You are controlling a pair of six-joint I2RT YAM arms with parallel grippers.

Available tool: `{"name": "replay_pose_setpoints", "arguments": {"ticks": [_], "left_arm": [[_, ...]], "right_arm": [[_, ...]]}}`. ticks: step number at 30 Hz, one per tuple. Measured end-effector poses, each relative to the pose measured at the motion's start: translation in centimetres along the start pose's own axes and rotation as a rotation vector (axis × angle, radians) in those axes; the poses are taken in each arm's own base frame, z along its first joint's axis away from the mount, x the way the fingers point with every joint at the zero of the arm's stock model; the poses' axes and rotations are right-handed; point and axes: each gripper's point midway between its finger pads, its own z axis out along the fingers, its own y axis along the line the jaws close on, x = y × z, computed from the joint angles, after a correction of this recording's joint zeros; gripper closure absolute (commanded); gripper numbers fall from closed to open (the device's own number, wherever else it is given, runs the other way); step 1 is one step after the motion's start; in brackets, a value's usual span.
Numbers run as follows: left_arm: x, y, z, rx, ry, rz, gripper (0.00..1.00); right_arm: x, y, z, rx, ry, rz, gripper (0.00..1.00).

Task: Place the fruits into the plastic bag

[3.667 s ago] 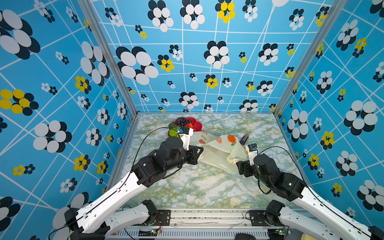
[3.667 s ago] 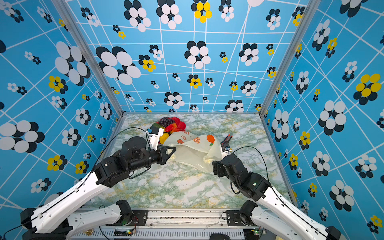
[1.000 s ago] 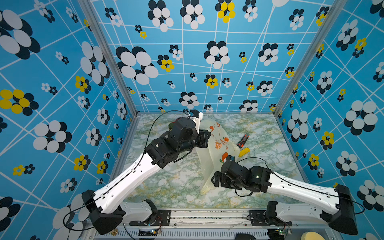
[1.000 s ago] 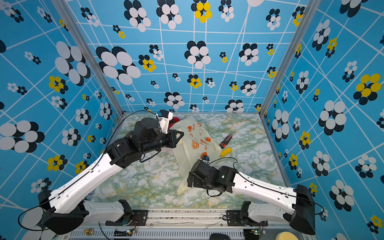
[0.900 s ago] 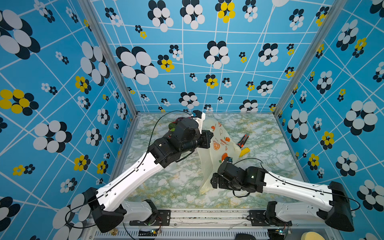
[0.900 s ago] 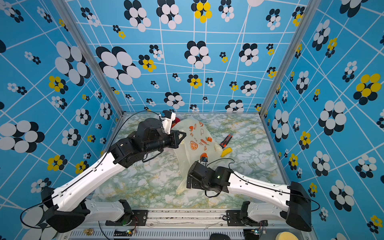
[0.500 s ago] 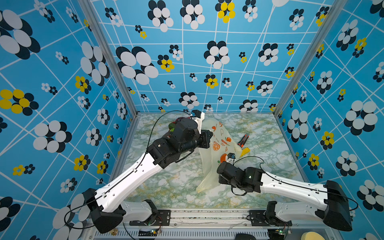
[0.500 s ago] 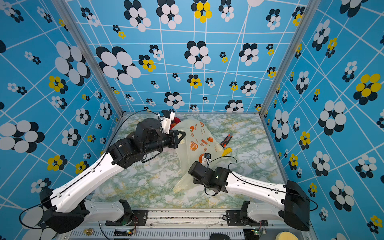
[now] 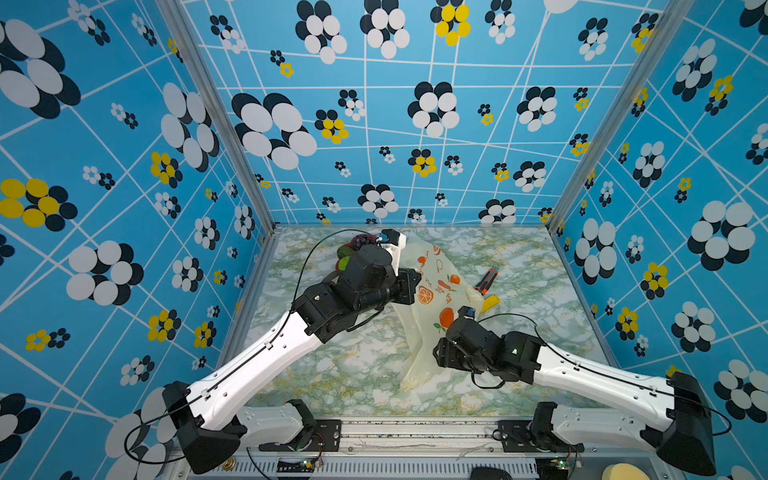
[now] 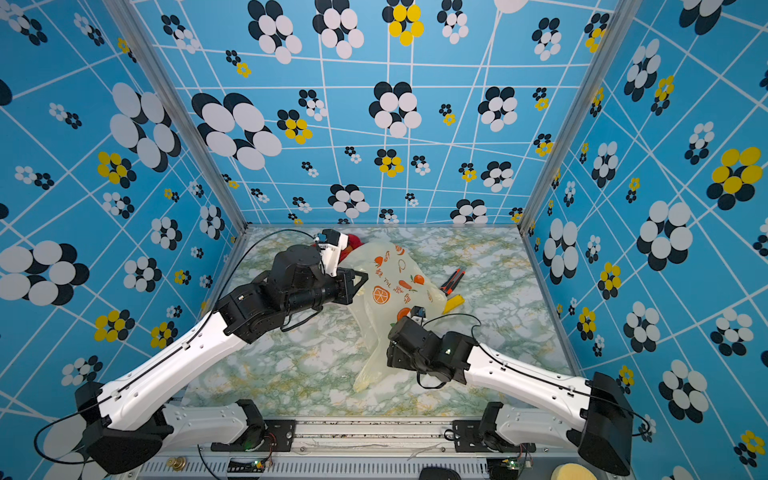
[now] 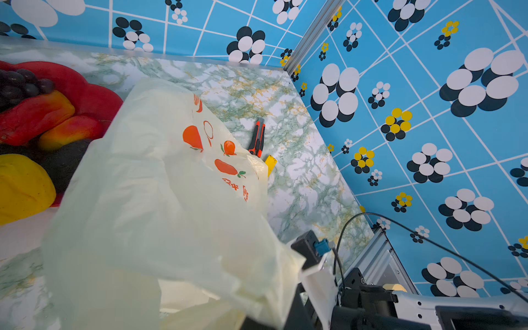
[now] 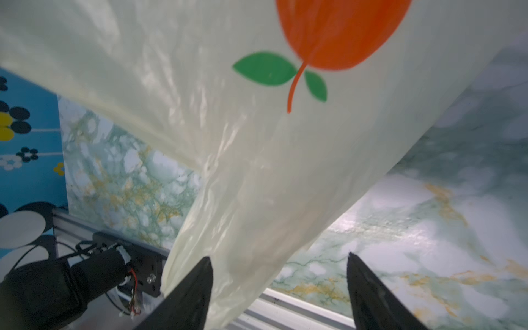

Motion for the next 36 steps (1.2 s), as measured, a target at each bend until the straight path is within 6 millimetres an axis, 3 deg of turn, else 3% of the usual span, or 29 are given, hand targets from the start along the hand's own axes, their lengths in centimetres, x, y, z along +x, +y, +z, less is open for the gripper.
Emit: {"name": "replay_pose_setpoints", "arguments": {"ticks": [5,14,23,29,36], "left_arm": [[-0.1,-0.4,0.1,0.02,-0.008,0.001,1.0],[1.1,-0.3,0.7,0.025,0.012,0.004,1.0],[0.7,-0.7,-0.6,0.044,-0.011,0.006,1.0],[0.5,-1.1,-1.0,0.061,-0.021,0.008,1.0],[0.4,-1.1,-2.3,0.069,-0.038,0.02,1.0]], "right_arm": [[2.5,2.4,0.0,-0.027,0.044,0.024,0.1],[3.4,5.5,2.3,0.031,0.05,0.112,0.08],[3.7,4.5,3.7,0.172,0.055,0.158,0.09],[2.5,6.6,4.1,0.281,0.051,0.105,0.22],[3.1,2.9,4.2,0.427,0.06,0.048,0.41]]}}
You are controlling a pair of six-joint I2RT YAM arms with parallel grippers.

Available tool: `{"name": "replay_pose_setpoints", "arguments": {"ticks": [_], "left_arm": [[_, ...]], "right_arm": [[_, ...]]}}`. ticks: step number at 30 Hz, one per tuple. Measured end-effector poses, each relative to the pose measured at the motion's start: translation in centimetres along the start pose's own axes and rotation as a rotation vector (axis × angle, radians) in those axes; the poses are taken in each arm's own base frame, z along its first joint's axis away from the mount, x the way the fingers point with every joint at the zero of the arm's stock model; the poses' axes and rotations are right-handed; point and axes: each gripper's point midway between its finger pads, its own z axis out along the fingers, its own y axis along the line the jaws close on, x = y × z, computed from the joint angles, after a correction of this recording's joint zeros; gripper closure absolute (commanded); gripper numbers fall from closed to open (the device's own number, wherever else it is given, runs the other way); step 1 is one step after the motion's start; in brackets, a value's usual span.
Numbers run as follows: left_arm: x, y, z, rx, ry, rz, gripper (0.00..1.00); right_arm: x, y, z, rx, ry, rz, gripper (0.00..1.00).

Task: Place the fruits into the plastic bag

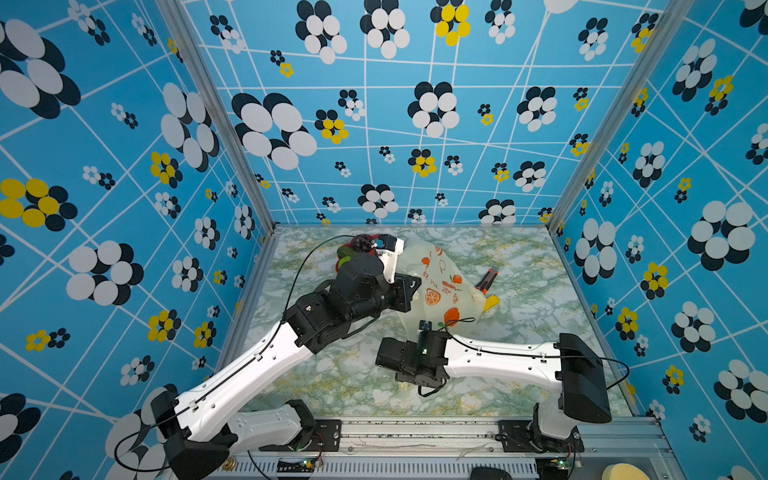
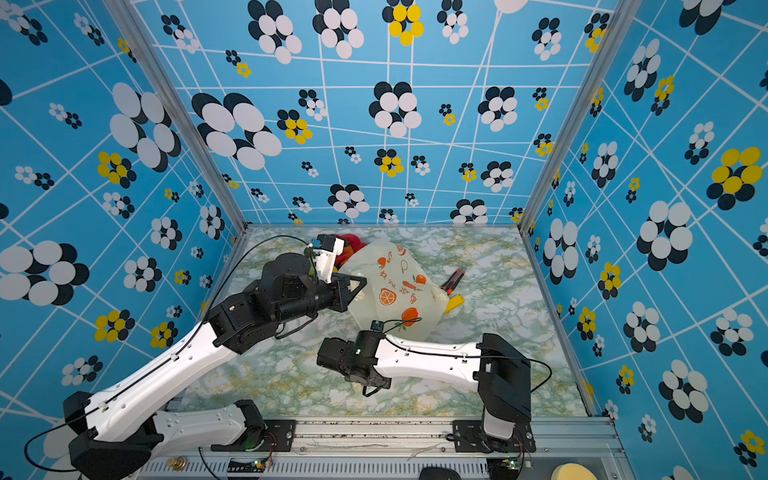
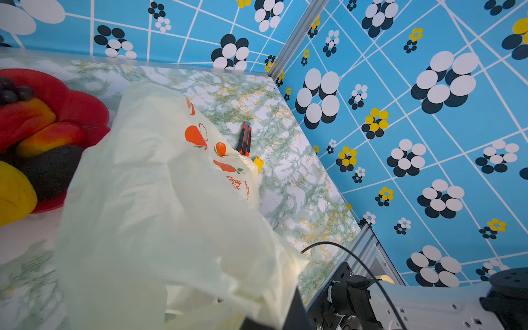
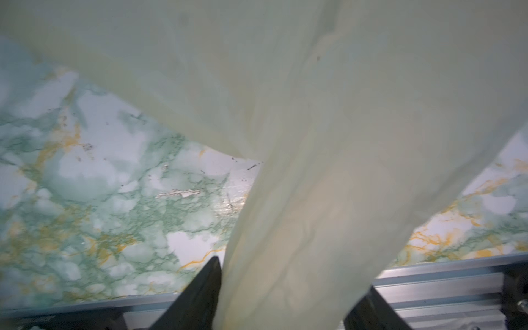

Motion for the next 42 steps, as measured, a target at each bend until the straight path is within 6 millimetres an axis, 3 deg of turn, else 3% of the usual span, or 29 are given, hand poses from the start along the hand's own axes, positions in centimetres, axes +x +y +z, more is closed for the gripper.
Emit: {"name": "replay_pose_setpoints", "arguments": {"ticks": [7,14,17,22,28,31,35,37,39,42], "left_arm": [[-1.0,0.1,-1.5,-0.002,-0.045,0.006,1.0],[-0.8,1.9,-1.4,-0.053,-0.033,-0.008,1.0],[-0.8,2.7,-1.5,-0.075,-0.03,-0.015,1.0],[-0.3,3.7,-1.2,-0.103,-0.014,-0.024,1.0],[0.6,4.4,-1.1,-0.125,0.017,-0.028,1.0],[0.9,4.6,-1.1,-0.127,0.034,-0.022,1.0],[-0.2,5.2,-1.5,-0.142,0.049,-0.022,1.0],[-3.3,4.9,-1.6,-0.134,0.012,-0.028,1.0],[-6.8,4.4,-2.1,-0.123,-0.044,-0.014,1.0],[-12.8,1.0,-4.2,-0.058,-0.167,0.061,1.0]], "right_arm": [[0.5,-3.6,1.0,0.072,0.004,-0.021,0.47],[1.1,-8.8,1.6,0.095,-0.007,0.005,0.49],[1.5,-11.0,2.6,0.117,-0.008,0.024,0.63],[0.5,-12.9,3.1,0.085,-0.07,0.072,0.97],[-1.7,-13.5,1.6,-0.032,-0.186,0.117,1.0],[-4.4,-13.3,-1.7,-0.111,-0.298,0.114,1.0],[-11.6,-12.4,-9.2,-0.224,-0.507,0.139,1.0],[-16.3,-12.2,-13.3,-0.26,-0.617,0.161,1.0],[-21.7,-11.7,-18.9,-0.293,-0.755,0.157,1.0],[-27.5,-8.5,-29.2,-0.42,-0.975,0.071,1.0]]}}
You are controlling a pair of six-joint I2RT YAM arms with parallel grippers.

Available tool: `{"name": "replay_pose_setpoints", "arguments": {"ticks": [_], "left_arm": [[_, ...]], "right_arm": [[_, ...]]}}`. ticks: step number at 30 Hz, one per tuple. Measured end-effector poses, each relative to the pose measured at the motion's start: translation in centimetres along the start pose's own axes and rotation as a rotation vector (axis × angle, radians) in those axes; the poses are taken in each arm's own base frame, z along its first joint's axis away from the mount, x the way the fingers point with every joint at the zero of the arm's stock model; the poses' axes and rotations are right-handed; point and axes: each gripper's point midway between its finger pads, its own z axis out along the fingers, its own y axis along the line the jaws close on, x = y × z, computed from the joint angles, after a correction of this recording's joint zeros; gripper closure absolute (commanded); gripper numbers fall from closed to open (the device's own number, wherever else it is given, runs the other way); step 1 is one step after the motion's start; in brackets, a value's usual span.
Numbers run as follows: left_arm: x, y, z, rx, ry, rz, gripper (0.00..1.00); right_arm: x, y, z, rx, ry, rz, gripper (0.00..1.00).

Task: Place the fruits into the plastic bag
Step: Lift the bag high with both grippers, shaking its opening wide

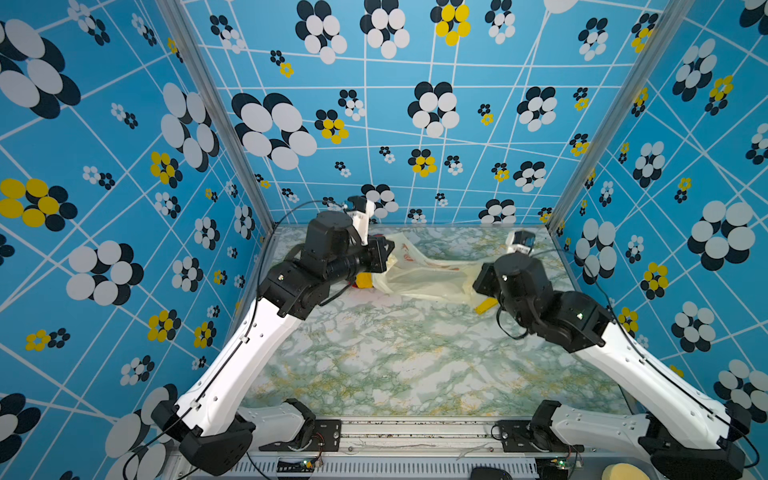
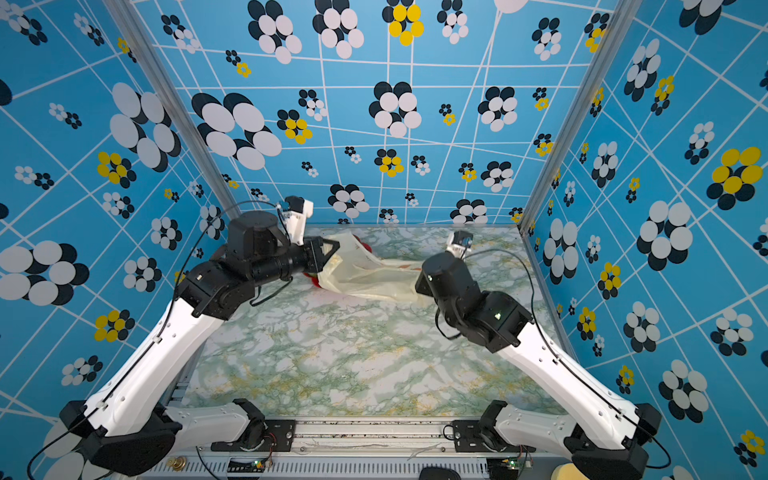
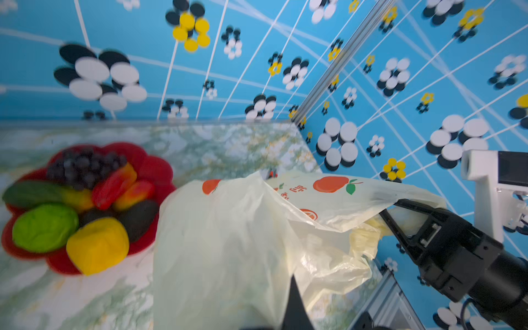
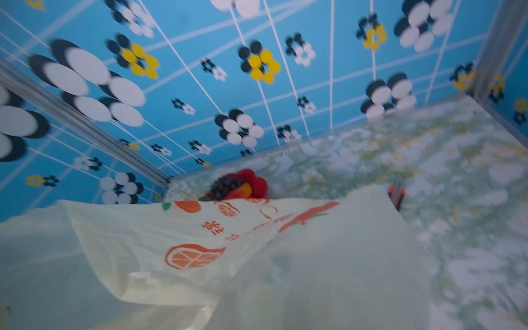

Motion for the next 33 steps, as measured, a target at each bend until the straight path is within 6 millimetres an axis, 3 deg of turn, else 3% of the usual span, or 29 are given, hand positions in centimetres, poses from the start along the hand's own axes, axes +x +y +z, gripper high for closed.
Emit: {"name": "replay_pose_setpoints", "arguments": {"ticks": [3,6,9,11,13,15,17,18,20,21,22,23,25,26,27,30,31,33], "left_arm": [[-5.5,-5.1,-3.9,0.119,-0.157,0.109,1.0],[-7.8,-10.6,-9.3,0.266,-0.303,0.226,1.0],[-8.0,-14.1,-14.6,0.399,-0.398,0.301,1.0],[-7.4,-14.3,-17.0,0.428,-0.444,0.322,1.0],[-5.1,-12.4,-17.1,0.395,-0.443,0.316,1.0],[-1.4,-9.2,-14.1,0.301,-0.364,0.288,1.0],[4.0,-5.2,-9.2,0.175,-0.216,0.248,1.0],[7.8,-2.7,-6.1,0.103,-0.11,0.224,1.0],[14.9,1.7,-2.2,-0.021,0.091,0.194,1.0],[18.1,3.8,-1.1,-0.08,0.179,0.182,1.0],[20.7,5.8,-1.0,-0.143,0.257,0.173,1.0],[21.6,6.8,-1.5,-0.179,0.287,0.171,1.0],[19.5,7.2,-3.2,-0.211,0.222,0.156,1.0],[17.4,6.9,-4.3,-0.215,0.16,0.145,1.0],[14.0,6.2,-6.2,-0.21,0.059,0.134,1.0],[4.8,3.3,-13.0,-0.172,-0.244,0.124,1.0],[2.4,2.3,-15.7,-0.155,-0.335,0.128,1.0],[-0.5,1.3,-20.1,-0.138,-0.464,0.133,1.0]], "right_arm": [[-8.9,5.3,-2.2,-0.183,-0.198,-0.015,1.0],[-14.4,8.2,-5.9,-0.346,-0.34,-0.026,1.0],[-16.9,9.2,-9.8,-0.48,-0.434,-0.038,1.0],[-16.0,8.5,-10.8,-0.509,-0.446,-0.05,1.0],[-12.8,6.9,-9.9,-0.477,-0.406,-0.062,1.0],[-7.1,4.7,-6.6,-0.398,-0.282,-0.077,1.0],[0.6,1.9,-1.6,-0.292,-0.102,-0.081,1.0],[6.1,-0.4,1.5,-0.222,0.026,-0.08,1.0],[15.7,-5.5,5.5,-0.074,0.266,-0.074,1.0],[19.6,-8.0,6.3,-0.002,0.378,-0.069,1.0],[22.2,-10.0,6.5,0.061,0.466,-0.062,1.0],[22.9,-10.7,6.7,0.091,0.504,-0.048,1.0],[20.8,-9.1,7.2,0.064,0.496,-0.019,1.0],[17.9,-7.0,7.9,0.013,0.447,0.008,1.0],[14.0,-4.1,8.5,-0.055,0.381,0.035,1.0],[2.2,4.1,9.0,-0.283,0.143,0.113,1.0],[-1.1,6.5,8.7,-0.356,0.073,0.13,1.0],[-5.7,11.1,7.5,-0.494,-0.024,0.144,1.0]]}}
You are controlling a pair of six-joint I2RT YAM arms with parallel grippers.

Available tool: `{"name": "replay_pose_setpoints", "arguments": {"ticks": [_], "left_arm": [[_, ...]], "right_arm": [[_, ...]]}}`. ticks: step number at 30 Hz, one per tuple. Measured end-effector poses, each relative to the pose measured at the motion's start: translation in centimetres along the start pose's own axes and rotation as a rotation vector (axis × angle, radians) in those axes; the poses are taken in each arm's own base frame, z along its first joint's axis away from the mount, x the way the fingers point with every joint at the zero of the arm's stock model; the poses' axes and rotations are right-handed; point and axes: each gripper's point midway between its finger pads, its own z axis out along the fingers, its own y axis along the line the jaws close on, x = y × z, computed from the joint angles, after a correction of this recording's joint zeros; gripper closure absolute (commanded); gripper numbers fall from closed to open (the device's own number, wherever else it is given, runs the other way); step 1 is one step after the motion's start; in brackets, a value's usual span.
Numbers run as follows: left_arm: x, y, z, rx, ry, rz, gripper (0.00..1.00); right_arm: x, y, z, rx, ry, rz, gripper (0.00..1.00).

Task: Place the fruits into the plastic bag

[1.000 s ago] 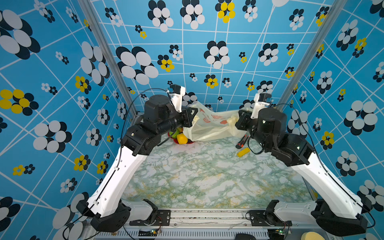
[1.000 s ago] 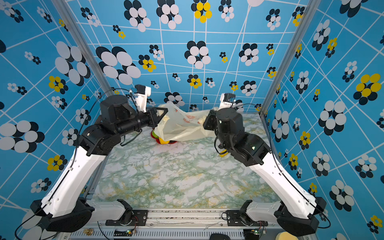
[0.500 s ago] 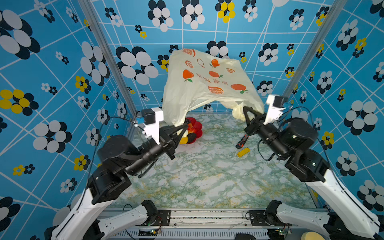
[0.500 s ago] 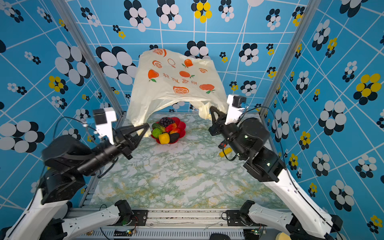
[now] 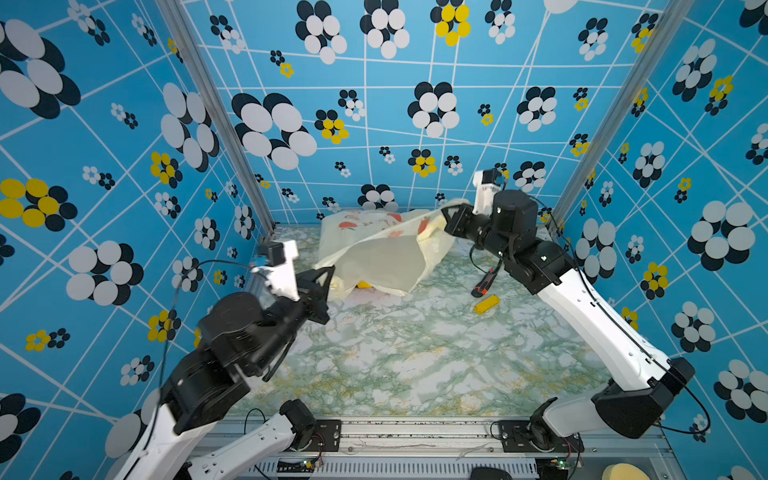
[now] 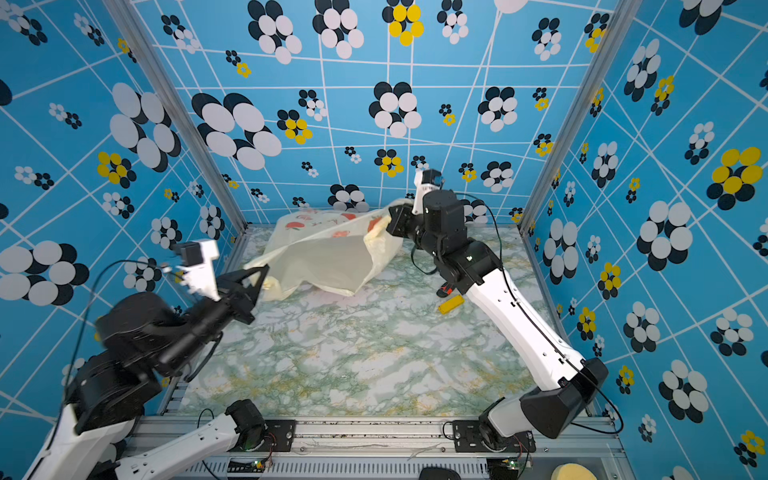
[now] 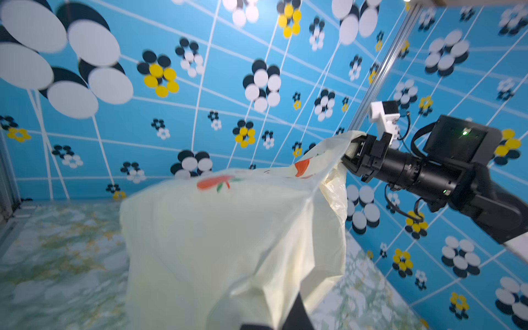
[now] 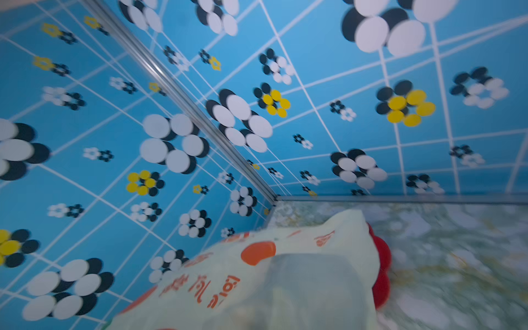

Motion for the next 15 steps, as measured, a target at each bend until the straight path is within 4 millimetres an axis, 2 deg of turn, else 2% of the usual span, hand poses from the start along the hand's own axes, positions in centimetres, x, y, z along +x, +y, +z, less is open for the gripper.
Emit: {"name": "replay_pose_setpoints", "arguments": {"ticks": [2,4,7,9,12,15], "left_arm": [[-2.9,0.4,-2.3,-0.006,-0.086,0.001,1.0],[-4.5,1.1,-4.1,-0.024,-0.142,0.003,1.0],[-5.5,2.0,-6.2,-0.044,-0.193,0.003,1.0],[-5.8,2.5,-7.3,-0.051,-0.213,-0.005,1.0],[-5.2,3.3,-8.1,-0.066,-0.214,-0.009,1.0],[-2.3,4.0,-6.9,-0.096,-0.148,0.004,1.0]], "right_arm": [[-1.8,5.2,1.1,-0.147,-0.037,-0.019,1.0],[-2.4,9.6,2.1,-0.267,-0.057,-0.037,1.0],[-2.0,15.5,3.3,-0.44,-0.071,-0.072,1.0],[-1.0,17.8,3.8,-0.529,-0.072,-0.077,1.0],[2.4,18.3,5.3,-0.566,0.009,-0.081,1.0],[7.7,16.1,8.3,-0.532,0.163,-0.08,1.0]]}}
